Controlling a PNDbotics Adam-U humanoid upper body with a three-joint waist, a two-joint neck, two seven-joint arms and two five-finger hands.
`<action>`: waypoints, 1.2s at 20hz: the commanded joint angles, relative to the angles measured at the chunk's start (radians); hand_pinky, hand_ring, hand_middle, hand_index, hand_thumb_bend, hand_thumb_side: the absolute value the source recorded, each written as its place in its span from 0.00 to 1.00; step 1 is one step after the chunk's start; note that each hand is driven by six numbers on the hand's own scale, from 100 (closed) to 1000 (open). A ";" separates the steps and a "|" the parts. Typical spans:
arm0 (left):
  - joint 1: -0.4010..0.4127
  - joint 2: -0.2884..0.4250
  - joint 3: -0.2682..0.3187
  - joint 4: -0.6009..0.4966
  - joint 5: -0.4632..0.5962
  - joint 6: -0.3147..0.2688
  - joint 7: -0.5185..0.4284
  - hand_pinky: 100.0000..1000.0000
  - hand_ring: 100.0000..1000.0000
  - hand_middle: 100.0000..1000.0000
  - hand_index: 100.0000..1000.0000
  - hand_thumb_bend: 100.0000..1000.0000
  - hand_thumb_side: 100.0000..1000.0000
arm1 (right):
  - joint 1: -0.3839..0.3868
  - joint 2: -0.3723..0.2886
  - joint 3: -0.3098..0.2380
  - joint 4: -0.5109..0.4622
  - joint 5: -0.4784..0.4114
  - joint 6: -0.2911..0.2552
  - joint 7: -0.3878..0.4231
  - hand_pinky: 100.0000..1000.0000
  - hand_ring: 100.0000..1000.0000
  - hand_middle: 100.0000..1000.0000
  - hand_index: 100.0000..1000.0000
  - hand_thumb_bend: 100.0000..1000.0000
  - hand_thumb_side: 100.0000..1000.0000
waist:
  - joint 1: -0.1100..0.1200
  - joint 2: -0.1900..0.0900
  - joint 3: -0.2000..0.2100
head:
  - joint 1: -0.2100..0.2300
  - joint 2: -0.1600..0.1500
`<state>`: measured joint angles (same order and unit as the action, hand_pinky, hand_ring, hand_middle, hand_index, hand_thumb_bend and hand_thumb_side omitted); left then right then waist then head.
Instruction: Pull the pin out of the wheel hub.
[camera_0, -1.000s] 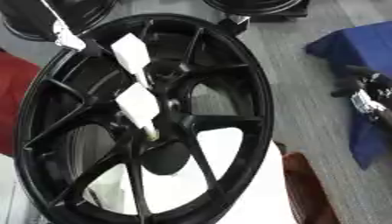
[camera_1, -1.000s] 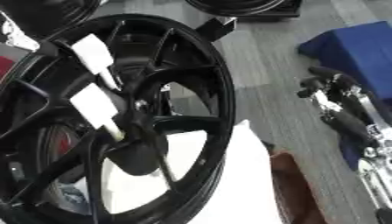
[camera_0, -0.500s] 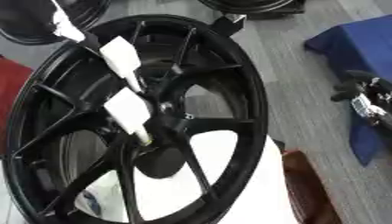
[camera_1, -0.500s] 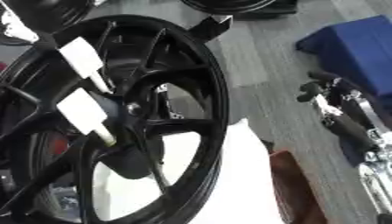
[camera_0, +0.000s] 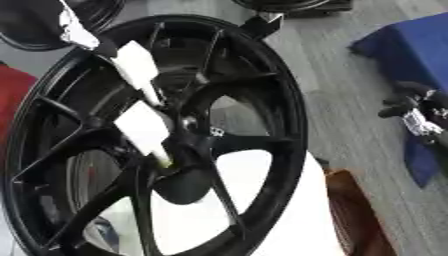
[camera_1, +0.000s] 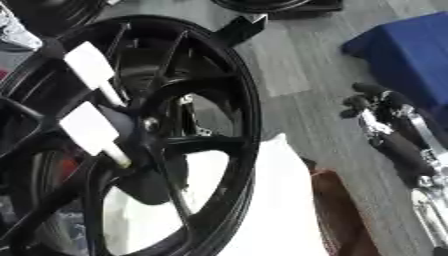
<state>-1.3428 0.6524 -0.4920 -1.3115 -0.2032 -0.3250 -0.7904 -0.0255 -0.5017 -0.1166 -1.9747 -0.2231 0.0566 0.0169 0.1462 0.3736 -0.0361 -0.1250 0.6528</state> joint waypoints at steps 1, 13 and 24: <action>-0.006 0.043 -0.023 -0.045 0.021 -0.111 -0.117 0.82 0.77 0.74 0.80 0.49 0.14 | -0.007 -0.022 -0.003 -0.012 -0.001 0.001 0.000 0.93 0.65 0.63 0.83 0.00 0.40 | -0.007 -0.017 -0.003 | 0.010 -0.026; 0.025 0.046 -0.101 -0.067 -0.003 -0.114 -0.117 0.81 0.75 0.70 0.79 0.49 0.12 | -0.019 -0.021 0.000 -0.009 -0.016 0.003 0.002 0.93 0.64 0.63 0.82 0.00 0.40 | -0.009 -0.019 -0.010 | 0.036 -0.029; 0.037 0.037 -0.090 -0.016 -0.094 -0.139 -0.117 0.81 0.76 0.71 0.79 0.47 0.05 | -0.018 -0.014 0.000 -0.007 -0.018 0.003 0.004 0.94 0.64 0.63 0.82 0.00 0.40 | -0.012 -0.018 -0.012 | 0.040 -0.024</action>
<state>-1.2924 0.6680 -0.6025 -1.3290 -0.2829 -0.3321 -0.7834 -0.0399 -0.5014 -0.1108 -1.9735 -0.2370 0.0600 0.0192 0.1450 0.3736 -0.0476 -0.0885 0.6312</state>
